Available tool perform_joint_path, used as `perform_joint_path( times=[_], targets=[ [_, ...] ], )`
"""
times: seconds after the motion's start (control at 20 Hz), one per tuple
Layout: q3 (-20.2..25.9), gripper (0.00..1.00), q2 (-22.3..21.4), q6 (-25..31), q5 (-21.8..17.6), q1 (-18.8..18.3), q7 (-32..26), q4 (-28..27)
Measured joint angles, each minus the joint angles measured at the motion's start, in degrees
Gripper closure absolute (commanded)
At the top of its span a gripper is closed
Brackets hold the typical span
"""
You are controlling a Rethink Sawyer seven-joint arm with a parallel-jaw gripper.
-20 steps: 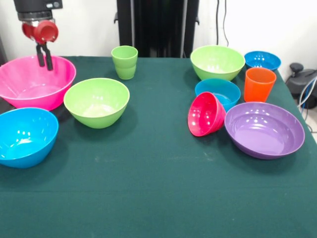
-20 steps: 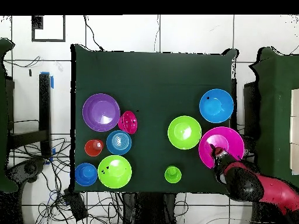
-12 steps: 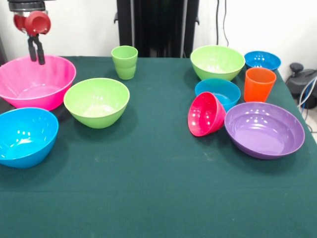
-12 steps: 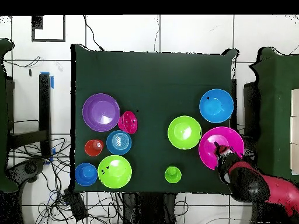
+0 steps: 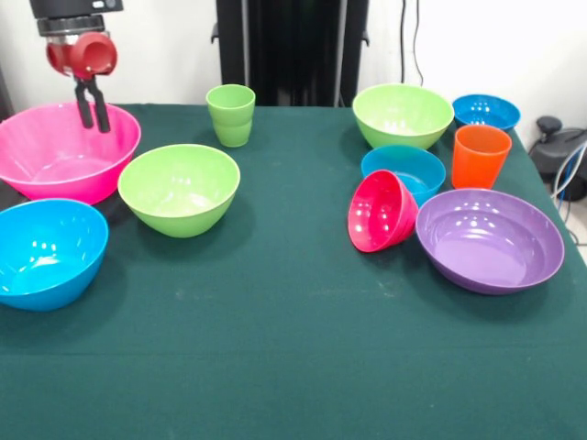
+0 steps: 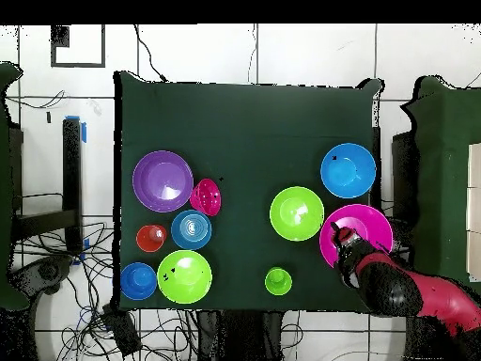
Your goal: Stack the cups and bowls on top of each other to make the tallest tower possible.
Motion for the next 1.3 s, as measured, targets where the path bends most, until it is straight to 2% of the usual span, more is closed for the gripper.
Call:
perform_joint_path(
  times=[1.3],
  targets=[
    [2.5,0.00,9.4,-1.0,-1.0,-0.1,0.0,-0.1]
  ],
)
